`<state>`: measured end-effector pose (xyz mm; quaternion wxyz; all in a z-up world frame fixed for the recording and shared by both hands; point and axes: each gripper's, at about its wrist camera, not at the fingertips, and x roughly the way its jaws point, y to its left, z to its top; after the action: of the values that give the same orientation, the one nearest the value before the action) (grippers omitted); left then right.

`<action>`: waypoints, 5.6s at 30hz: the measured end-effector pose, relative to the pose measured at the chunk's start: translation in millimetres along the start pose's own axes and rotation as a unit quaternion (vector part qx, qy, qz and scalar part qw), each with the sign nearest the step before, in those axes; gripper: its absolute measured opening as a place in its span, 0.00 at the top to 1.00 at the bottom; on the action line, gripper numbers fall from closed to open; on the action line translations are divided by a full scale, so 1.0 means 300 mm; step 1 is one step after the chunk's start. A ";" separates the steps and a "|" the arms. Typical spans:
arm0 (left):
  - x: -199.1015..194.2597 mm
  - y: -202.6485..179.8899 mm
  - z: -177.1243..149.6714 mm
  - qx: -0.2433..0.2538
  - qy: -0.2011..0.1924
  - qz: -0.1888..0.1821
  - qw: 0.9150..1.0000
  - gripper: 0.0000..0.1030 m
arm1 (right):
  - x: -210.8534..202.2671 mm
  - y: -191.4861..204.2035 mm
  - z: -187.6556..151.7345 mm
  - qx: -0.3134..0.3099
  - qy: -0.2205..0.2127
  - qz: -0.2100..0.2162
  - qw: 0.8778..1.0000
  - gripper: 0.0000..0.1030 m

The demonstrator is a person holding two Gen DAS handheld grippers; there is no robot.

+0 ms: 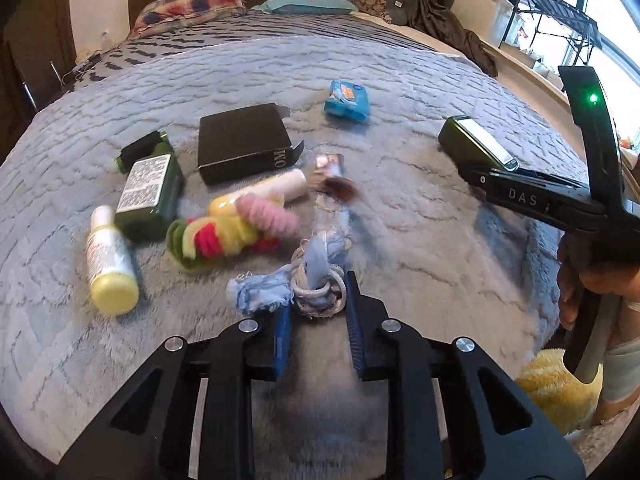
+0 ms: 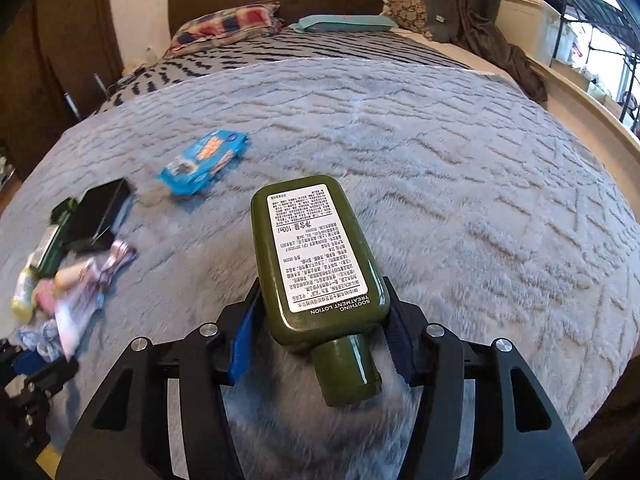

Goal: Collect trash
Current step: 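Lower both held items into the dark bin and open both grippers, then raise both open grippers back over the items on the bed, then grasp the yellow Kiehl's bottle with the left gripper while the right gripper grasps the pink ribbon tag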

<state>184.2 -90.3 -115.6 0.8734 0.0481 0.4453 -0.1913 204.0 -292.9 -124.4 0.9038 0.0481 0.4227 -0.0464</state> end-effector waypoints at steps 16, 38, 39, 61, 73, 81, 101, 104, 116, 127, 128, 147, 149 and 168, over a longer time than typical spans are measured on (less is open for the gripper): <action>-0.238 -0.022 -0.198 0.007 -0.028 0.000 1.000 0.78 | -0.295 0.144 -0.232 -0.033 -0.022 0.054 0.998 0.46; -0.306 -0.044 -0.593 -0.002 0.012 -0.005 1.000 0.78 | -0.398 0.186 -0.673 -0.039 0.060 0.088 0.994 0.46; -0.291 -0.048 -0.607 0.001 0.019 -0.006 1.000 0.78 | -0.379 0.188 -0.693 -0.039 0.072 0.088 0.993 0.46; 0.108 -0.047 -0.829 -0.012 0.180 -0.039 0.983 0.78 | -0.009 0.208 -0.923 -0.016 0.228 0.088 0.970 0.46; 0.165 -0.038 -0.784 -0.018 0.192 -0.032 0.981 0.58 | 0.027 0.187 -0.845 0.006 0.218 0.089 0.972 0.38; 0.094 -0.008 -0.743 -0.024 0.163 -0.015 0.986 0.45 | -0.040 0.143 -0.803 0.017 0.184 0.076 0.980 0.28; -0.269 0.140 -0.485 -0.035 0.009 0.069 0.997 0.22 | -0.332 0.148 -0.519 -0.018 0.034 0.056 0.998 0.08; -0.286 0.181 -0.430 -0.039 -0.005 0.084 0.996 0.22 | -0.345 0.166 -0.463 -0.025 0.015 0.055 0.998 0.08; -0.246 0.299 -0.220 -0.052 -0.026 0.116 0.992 0.22 | -0.261 0.263 -0.222 -0.042 -0.009 0.066 0.997 0.08; -0.095 0.355 -0.023 -0.068 -0.021 0.144 0.987 0.22 | -0.130 0.318 -0.083 -0.032 -0.009 0.075 0.997 0.09; -0.087 0.358 -0.015 -0.069 -0.019 0.147 0.987 0.22 | -0.123 0.321 -0.075 -0.031 -0.010 0.076 0.997 0.09; 0.042 0.455 0.058 -0.072 0.006 0.129 0.989 0.61 | 0.081 0.474 0.026 -0.082 0.003 0.062 0.995 0.70; 0.041 0.458 0.058 -0.068 0.006 0.127 0.990 0.69 | 0.076 0.469 0.024 -0.086 0.001 0.058 0.995 0.79; -0.196 0.216 -0.196 -0.028 -0.027 0.073 0.997 0.71 | -0.210 0.291 -0.223 -0.077 -0.002 0.082 0.994 0.84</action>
<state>132.8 1.5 -109.6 0.8978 0.0513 0.4218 -0.1157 123.9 -195.1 -114.7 0.9065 0.0123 0.4177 0.0601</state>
